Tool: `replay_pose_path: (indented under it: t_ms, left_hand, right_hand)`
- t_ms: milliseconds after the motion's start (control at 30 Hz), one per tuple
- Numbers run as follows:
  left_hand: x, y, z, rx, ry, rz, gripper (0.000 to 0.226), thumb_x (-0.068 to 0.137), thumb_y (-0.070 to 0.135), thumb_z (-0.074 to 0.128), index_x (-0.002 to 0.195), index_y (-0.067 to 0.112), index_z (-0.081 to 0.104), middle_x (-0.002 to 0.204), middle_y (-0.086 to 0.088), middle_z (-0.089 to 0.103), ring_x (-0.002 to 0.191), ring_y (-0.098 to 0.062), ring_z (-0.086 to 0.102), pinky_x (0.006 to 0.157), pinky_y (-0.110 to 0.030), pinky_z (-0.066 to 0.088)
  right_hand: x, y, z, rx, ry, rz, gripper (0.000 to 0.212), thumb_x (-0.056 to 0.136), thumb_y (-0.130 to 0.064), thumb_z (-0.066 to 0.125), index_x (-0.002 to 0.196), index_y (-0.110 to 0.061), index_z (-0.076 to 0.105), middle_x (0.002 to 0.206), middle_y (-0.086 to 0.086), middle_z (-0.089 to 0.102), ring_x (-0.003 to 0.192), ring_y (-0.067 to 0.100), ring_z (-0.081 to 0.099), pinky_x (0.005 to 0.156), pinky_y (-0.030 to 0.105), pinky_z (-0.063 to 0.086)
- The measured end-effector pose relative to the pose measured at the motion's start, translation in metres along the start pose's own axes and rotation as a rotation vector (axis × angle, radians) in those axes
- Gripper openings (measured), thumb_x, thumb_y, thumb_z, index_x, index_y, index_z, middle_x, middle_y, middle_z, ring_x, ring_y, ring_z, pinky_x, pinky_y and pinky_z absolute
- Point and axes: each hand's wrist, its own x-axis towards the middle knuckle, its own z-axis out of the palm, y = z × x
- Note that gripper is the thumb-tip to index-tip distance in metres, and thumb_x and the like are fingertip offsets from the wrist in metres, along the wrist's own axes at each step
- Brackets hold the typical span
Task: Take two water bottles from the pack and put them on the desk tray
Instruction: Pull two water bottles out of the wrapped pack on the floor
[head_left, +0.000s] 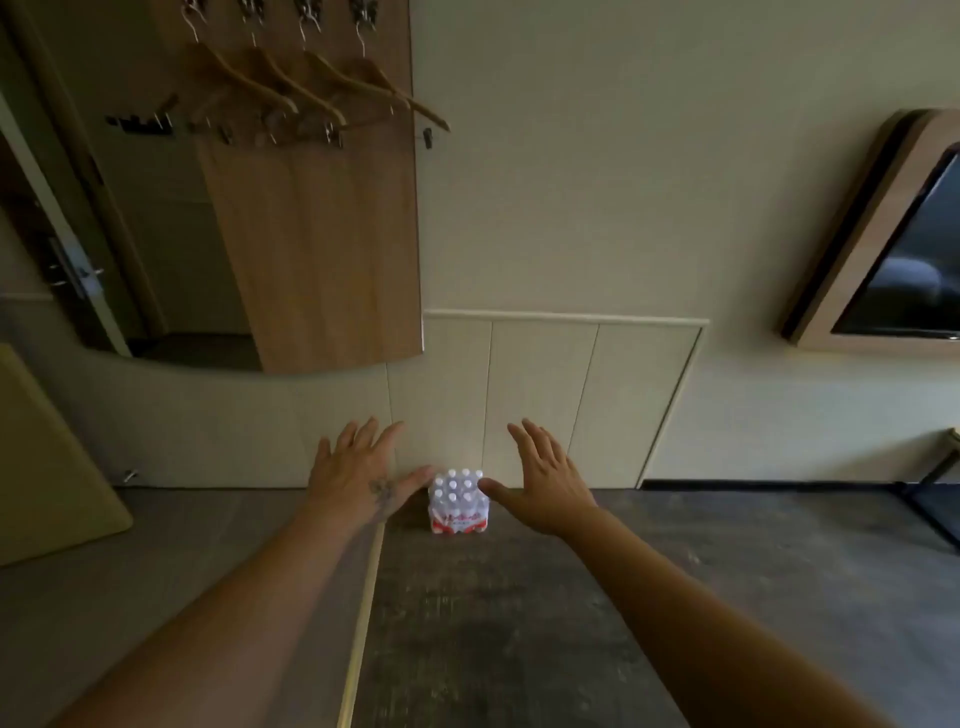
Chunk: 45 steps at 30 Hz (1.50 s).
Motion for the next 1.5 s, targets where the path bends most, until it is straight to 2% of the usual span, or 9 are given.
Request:
replay_pose_path:
  t_ms: [200,400,533,700,900,1000,1100,1300,1500]
  left_hand:
    - [0.002,-0.031,0.05,0.041,-0.084,0.024,0.103,0.089,0.095,0.03,0.173,0.037,0.018,0.185,-0.007,0.016,0.17,-0.034,0.012,0.135,-0.063,0.015]
    - [0.018,-0.048,0.094,0.051,-0.167,0.044,0.105,0.088,0.098,0.027,0.173,0.038,0.017,0.185,-0.006,0.014,0.171,-0.034,0.011,0.135,-0.064,0.017]
    - [0.052,-0.048,0.109,0.057,-0.21,0.054,0.103,0.09,0.096,0.028,0.174,0.038,0.015,0.186,-0.007,0.009,0.172,-0.035,0.007,0.135,-0.064,0.014]
    - [0.121,-0.045,0.123,0.047,-0.237,0.043,0.101,0.092,0.094,0.03,0.174,0.037,0.015,0.186,-0.007,0.009,0.172,-0.035,0.006,0.135,-0.063,0.014]
    - [0.219,-0.04,0.145,0.055,-0.304,-0.021,0.099,0.093,0.091,0.036,0.174,0.04,0.013,0.186,-0.006,0.005,0.172,-0.036,0.006,0.135,-0.062,0.014]
    - [0.268,-0.034,0.153,0.033,-0.259,-0.018,0.101,0.092,0.092,0.034,0.175,0.04,0.008,0.186,-0.007,0.009,0.171,-0.035,0.012,0.134,-0.061,0.021]
    - [0.304,-0.03,0.163,-0.009,-0.193,-0.014,0.102,0.093,0.09,0.035,0.175,0.04,0.003,0.185,-0.01,0.012,0.17,-0.035,0.017,0.133,-0.058,0.026]
    - [0.363,-0.037,0.19,-0.064,-0.172,-0.021,0.105,0.092,0.089,0.035,0.175,0.037,-0.004,0.185,-0.01,0.011,0.169,-0.034,0.019,0.132,-0.053,0.031]
    - [0.454,-0.061,0.21,-0.142,-0.205,-0.041,0.103,0.095,0.083,0.048,0.175,0.032,0.008,0.183,-0.011,0.019,0.166,-0.034,0.028,0.128,-0.052,0.039]
  right_hand:
    - [-0.004,0.0,0.068,-0.034,-0.062,-0.003,0.109,0.089,-0.088,0.04,0.169,-0.026,0.001,0.179,0.004,-0.003,0.165,0.028,-0.003,0.119,0.037,-0.007]
    - [0.002,0.006,0.113,0.006,-0.122,0.068,0.113,0.082,-0.095,0.033,0.169,-0.029,0.0,0.179,0.003,-0.003,0.165,0.028,-0.002,0.12,0.039,-0.003]
    - [0.028,0.025,0.131,0.045,-0.157,0.102,0.11,0.086,-0.091,0.038,0.168,-0.031,-0.001,0.179,0.002,-0.006,0.165,0.028,-0.004,0.123,0.041,-0.002]
    - [0.094,0.059,0.153,0.07,-0.202,0.11,0.109,0.086,-0.091,0.036,0.168,-0.03,-0.004,0.179,0.002,-0.007,0.165,0.028,-0.005,0.124,0.041,-0.003]
    - [0.188,0.106,0.168,0.132,-0.261,0.138,0.108,0.089,-0.088,0.041,0.169,-0.027,0.001,0.179,0.003,-0.004,0.165,0.027,-0.002,0.132,0.048,0.006]
    - [0.23,0.132,0.171,0.15,-0.296,0.138,0.108,0.088,-0.089,0.038,0.169,-0.028,0.001,0.179,0.002,-0.004,0.165,0.027,-0.002,0.131,0.046,0.005]
    - [0.273,0.153,0.171,0.136,-0.321,0.137,0.109,0.089,-0.086,0.044,0.169,-0.026,0.003,0.179,0.004,-0.002,0.165,0.027,0.0,0.132,0.047,0.008]
    - [0.337,0.172,0.185,0.155,-0.41,0.178,0.108,0.09,-0.083,0.046,0.169,-0.024,0.002,0.179,0.004,-0.001,0.165,0.028,0.002,0.132,0.05,0.011]
    - [0.417,0.186,0.204,0.102,-0.43,0.201,0.104,0.093,-0.076,0.053,0.169,-0.022,0.006,0.179,0.005,0.005,0.165,0.028,0.006,0.133,0.048,0.014]
